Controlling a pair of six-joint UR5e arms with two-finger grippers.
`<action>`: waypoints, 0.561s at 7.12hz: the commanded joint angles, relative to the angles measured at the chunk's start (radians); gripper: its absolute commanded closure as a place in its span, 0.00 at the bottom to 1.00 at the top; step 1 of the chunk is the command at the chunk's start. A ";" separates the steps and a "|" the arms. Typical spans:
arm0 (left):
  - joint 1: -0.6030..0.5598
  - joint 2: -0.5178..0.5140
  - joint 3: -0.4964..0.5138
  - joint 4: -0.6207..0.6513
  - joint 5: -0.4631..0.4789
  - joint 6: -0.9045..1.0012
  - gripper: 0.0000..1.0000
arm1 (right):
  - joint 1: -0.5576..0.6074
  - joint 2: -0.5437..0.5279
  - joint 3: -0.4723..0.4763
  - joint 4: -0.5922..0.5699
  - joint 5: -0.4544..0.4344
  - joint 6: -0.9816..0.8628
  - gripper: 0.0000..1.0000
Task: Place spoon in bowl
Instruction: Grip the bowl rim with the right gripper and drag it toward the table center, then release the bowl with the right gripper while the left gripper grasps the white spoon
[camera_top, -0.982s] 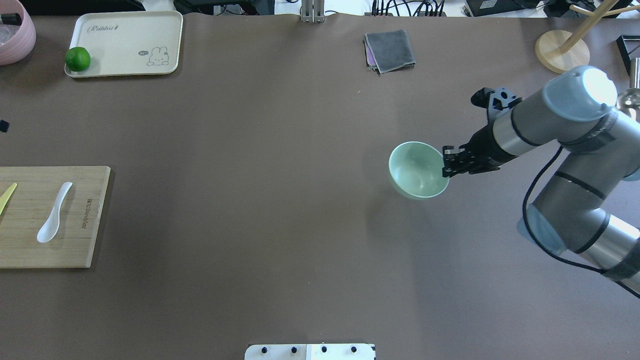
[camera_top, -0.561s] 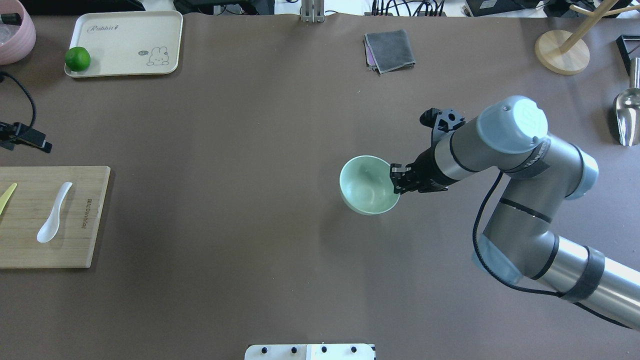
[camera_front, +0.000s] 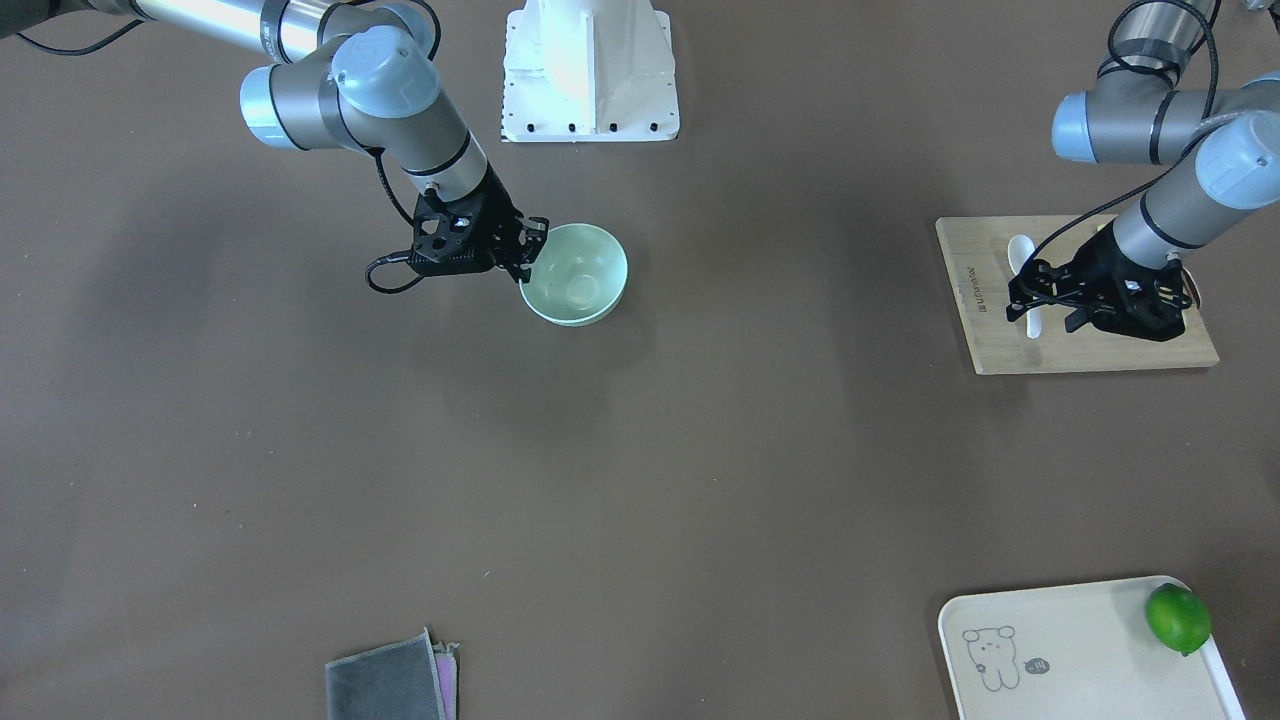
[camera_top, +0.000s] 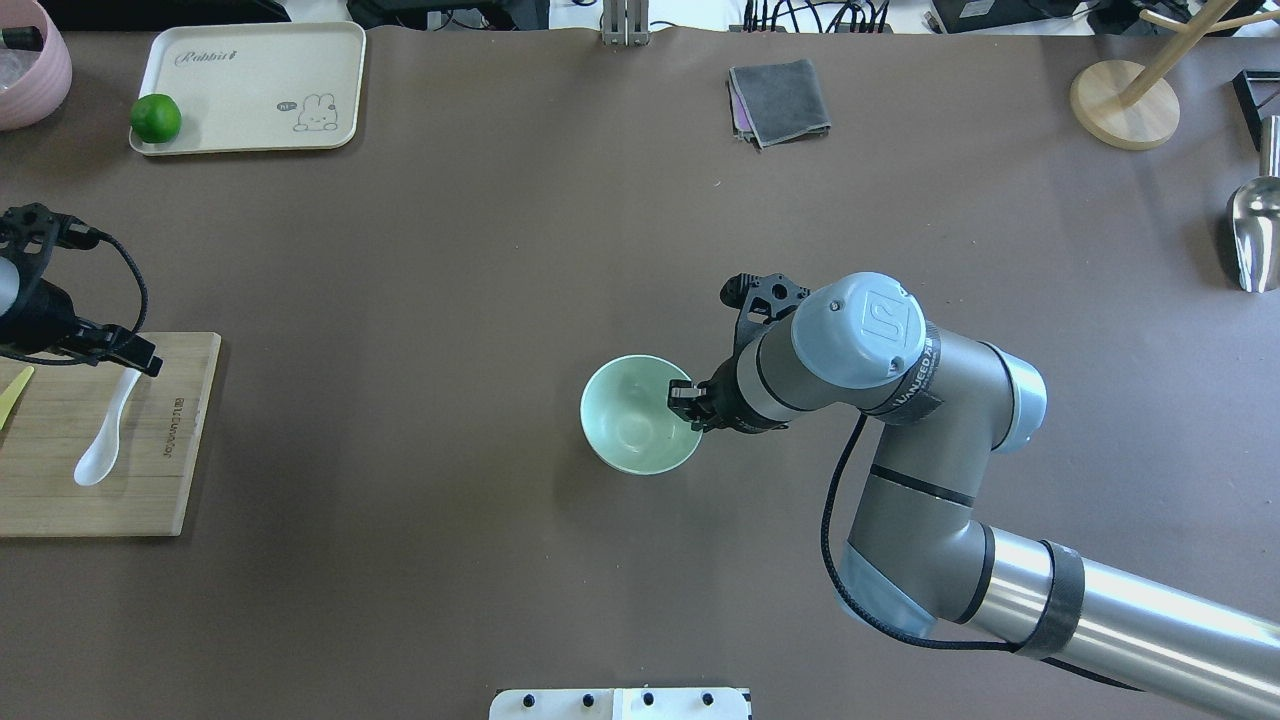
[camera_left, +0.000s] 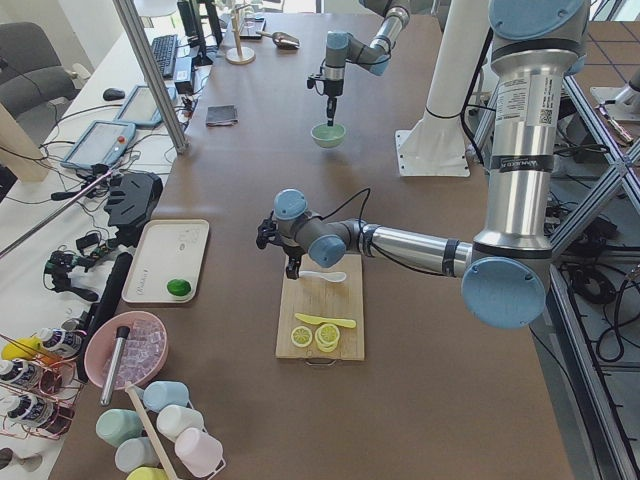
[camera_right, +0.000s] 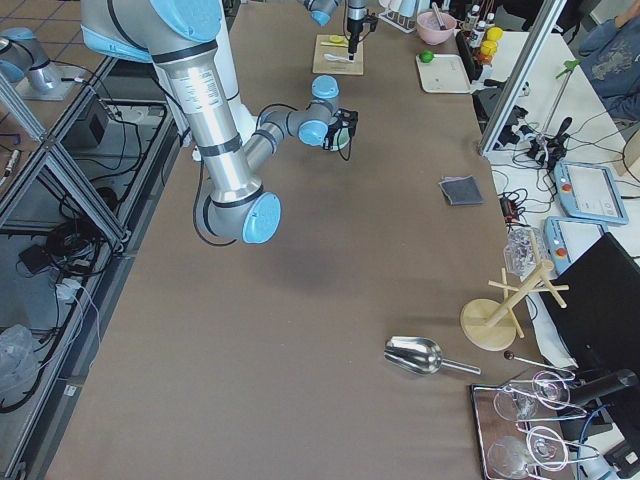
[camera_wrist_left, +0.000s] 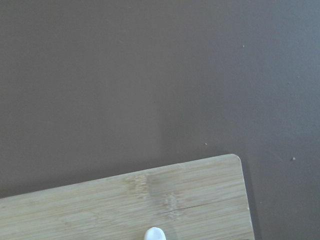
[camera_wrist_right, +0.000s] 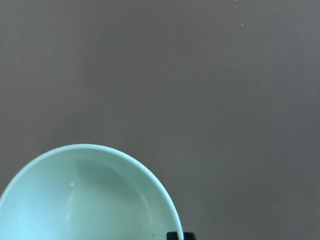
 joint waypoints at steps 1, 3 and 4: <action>0.033 0.013 0.001 -0.007 0.013 -0.001 0.24 | -0.007 0.008 -0.005 -0.010 -0.002 -0.003 1.00; 0.044 0.030 -0.004 -0.010 0.013 -0.001 0.31 | -0.009 0.011 -0.004 -0.012 -0.004 0.000 0.30; 0.047 0.031 -0.004 -0.016 0.013 -0.002 0.47 | -0.009 0.011 0.004 -0.014 -0.013 0.000 0.01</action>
